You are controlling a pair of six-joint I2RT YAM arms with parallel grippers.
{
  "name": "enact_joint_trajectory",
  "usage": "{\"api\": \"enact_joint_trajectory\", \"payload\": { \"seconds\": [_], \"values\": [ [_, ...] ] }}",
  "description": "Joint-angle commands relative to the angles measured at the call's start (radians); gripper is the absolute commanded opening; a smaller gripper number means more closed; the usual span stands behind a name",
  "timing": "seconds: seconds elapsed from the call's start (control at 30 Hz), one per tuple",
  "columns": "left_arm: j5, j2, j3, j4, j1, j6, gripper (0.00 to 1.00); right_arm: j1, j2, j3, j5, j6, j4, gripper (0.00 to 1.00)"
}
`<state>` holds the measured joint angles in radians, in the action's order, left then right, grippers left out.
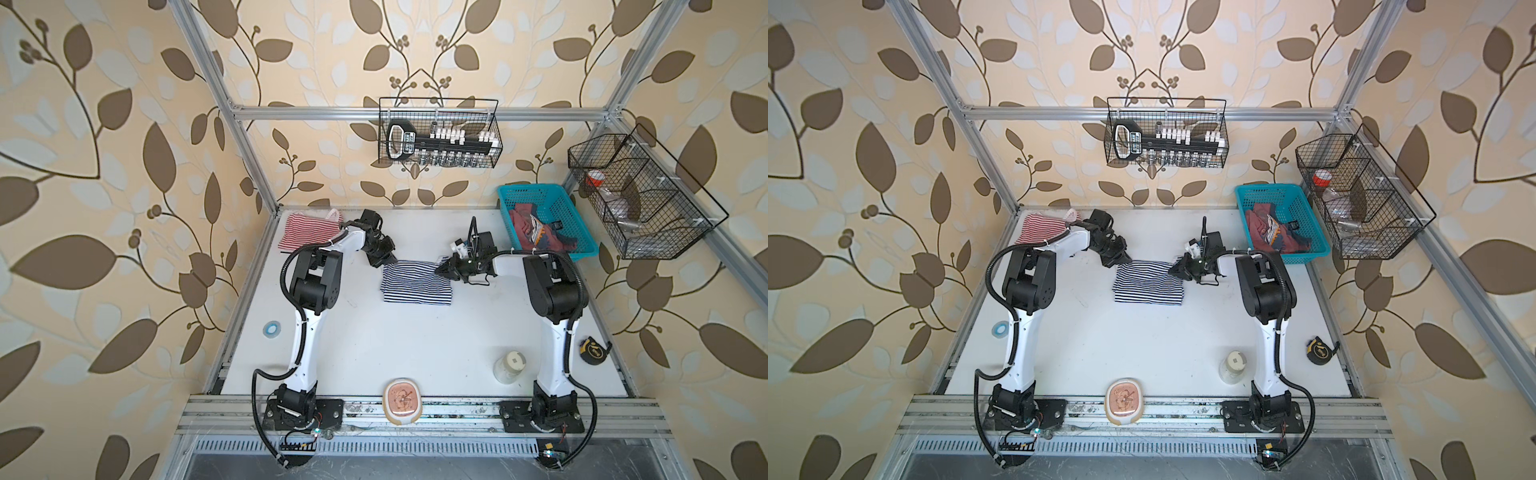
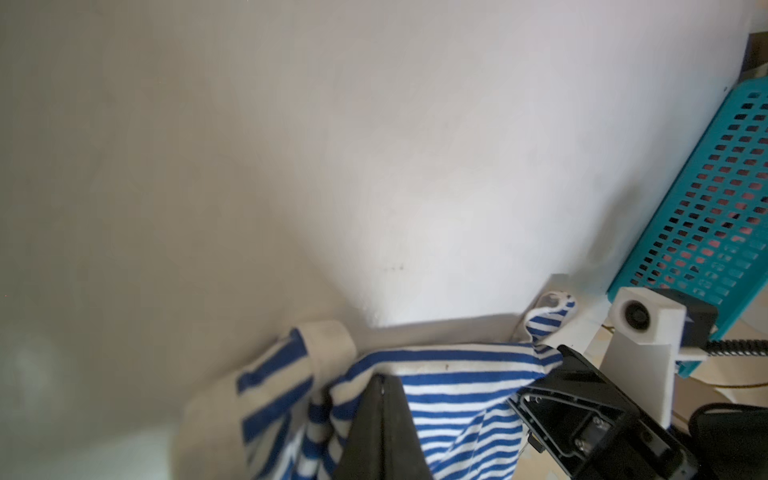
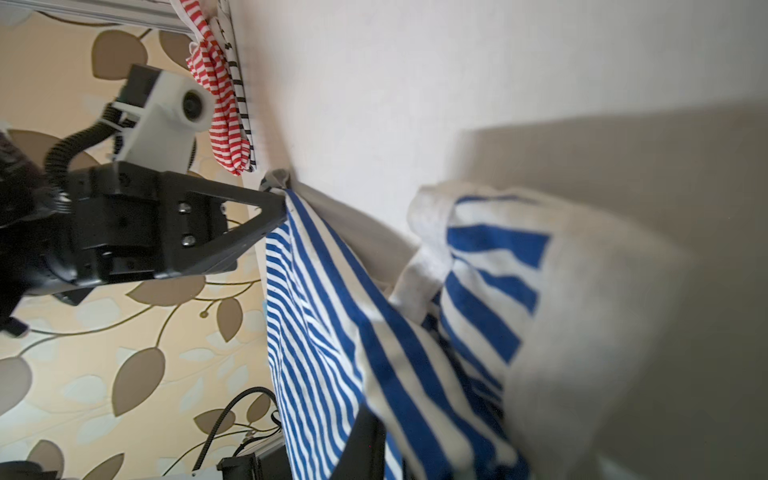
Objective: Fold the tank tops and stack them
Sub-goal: 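Grasp the folded blue striped top with the left gripper while the right withdraws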
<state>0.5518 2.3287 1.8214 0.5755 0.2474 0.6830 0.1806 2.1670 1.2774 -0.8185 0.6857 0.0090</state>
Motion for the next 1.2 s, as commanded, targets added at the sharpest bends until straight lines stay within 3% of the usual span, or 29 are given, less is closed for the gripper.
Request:
{"api": "enact_joint_trajectory", "payload": {
  "seconds": [0.0,0.17,0.3,0.37,0.47,0.63,0.8,1.17],
  "values": [
    [0.025,-0.029,0.068,0.01,-0.029,-0.004,0.0,-0.002,0.011,0.009,-0.03,0.052,0.069,0.15],
    [-0.026,-0.147,0.129,0.105,-0.049,-0.082,0.14,-0.001,-0.072,-0.028,-0.04,0.048,0.08,0.24],
    [-0.114,-0.279,0.11,0.231,-0.049,-0.197,0.38,-0.002,-0.166,-0.085,-0.043,0.031,0.077,0.27],
    [-0.183,-0.336,0.079,0.304,-0.049,-0.253,0.55,-0.002,-0.212,-0.114,-0.041,0.022,0.068,0.28],
    [-0.28,-0.419,-0.031,0.351,-0.048,-0.284,0.66,-0.002,-0.284,-0.161,-0.024,-0.012,0.039,0.32],
    [-0.228,-0.497,-0.244,0.282,-0.048,-0.283,0.72,-0.005,-0.355,-0.193,0.07,-0.142,-0.129,0.38],
    [-0.156,-0.494,-0.37,0.167,-0.042,-0.24,0.75,-0.023,-0.397,-0.252,0.099,-0.193,-0.167,0.44],
    [-0.095,-0.344,-0.402,0.033,0.012,-0.182,0.77,-0.071,-0.4,-0.351,0.119,-0.213,-0.148,0.47]
  ]
}}
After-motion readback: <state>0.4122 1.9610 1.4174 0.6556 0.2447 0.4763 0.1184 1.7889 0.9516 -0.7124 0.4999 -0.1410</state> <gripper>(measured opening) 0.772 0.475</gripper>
